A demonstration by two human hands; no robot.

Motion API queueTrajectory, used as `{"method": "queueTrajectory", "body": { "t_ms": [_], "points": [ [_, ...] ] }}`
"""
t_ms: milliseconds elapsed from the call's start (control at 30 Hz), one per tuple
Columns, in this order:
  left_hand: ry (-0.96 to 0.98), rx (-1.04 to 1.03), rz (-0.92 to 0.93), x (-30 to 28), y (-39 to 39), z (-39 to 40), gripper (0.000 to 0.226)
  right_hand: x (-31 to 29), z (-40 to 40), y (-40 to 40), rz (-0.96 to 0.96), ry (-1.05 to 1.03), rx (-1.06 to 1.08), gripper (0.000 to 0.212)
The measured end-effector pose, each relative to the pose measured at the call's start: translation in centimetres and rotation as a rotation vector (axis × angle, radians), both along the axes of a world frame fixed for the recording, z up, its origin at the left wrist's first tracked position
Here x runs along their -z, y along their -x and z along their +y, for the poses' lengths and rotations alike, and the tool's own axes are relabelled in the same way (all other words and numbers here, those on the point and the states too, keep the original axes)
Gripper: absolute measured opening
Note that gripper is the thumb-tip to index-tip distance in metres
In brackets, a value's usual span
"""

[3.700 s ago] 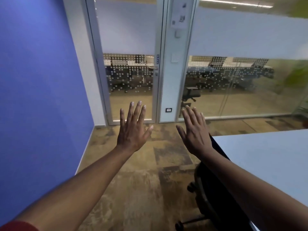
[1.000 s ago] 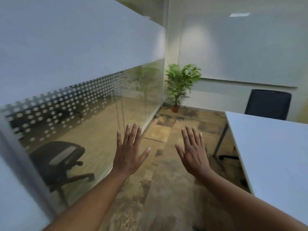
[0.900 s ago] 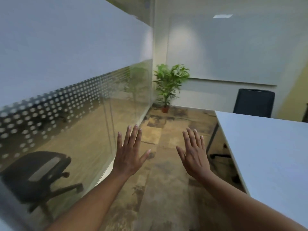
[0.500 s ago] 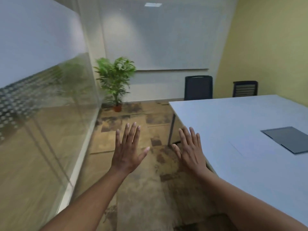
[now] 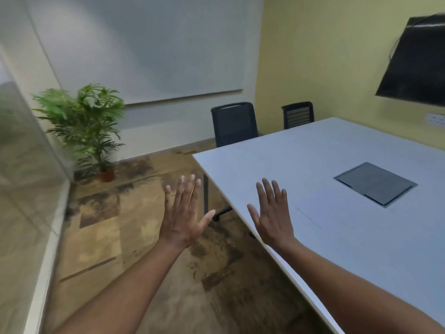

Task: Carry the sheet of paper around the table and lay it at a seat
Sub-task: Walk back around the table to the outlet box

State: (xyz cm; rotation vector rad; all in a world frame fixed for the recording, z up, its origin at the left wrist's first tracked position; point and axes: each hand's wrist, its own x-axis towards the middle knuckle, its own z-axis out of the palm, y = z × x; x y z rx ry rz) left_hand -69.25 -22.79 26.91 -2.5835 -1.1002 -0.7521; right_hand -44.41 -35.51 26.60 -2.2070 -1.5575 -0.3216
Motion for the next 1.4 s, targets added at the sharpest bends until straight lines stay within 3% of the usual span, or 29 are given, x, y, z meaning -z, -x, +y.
{"method": "queueTrajectory", "body": {
  "t_ms": [167, 667, 933, 1400],
  "points": [
    [-0.015, 0.163, -0.002, 0.9, -7.6, 5.3, 0.096, 1.2, 2.3, -4.9, 0.022, -0.004, 0.114, 0.086],
    [0.029, 0.67, 0.089, 4.0, -30.2, 20.0, 0.093, 3.5, 6.9, -16.5, -0.019, 0.042, 0.654, 0.073],
    [0.07, 0.931, 0.1, 5.7, -40.2, 18.6, 0.092, 5.5, 4.6, -19.9, -0.025, 0.077, 0.847, 0.071],
    [0.133, 1.026, 0.253, 12.0, -54.0, 17.1, 0.091, 12.4, 3.8, -33.1, 0.105, 0.135, 0.865, 0.07]
  ]
}}
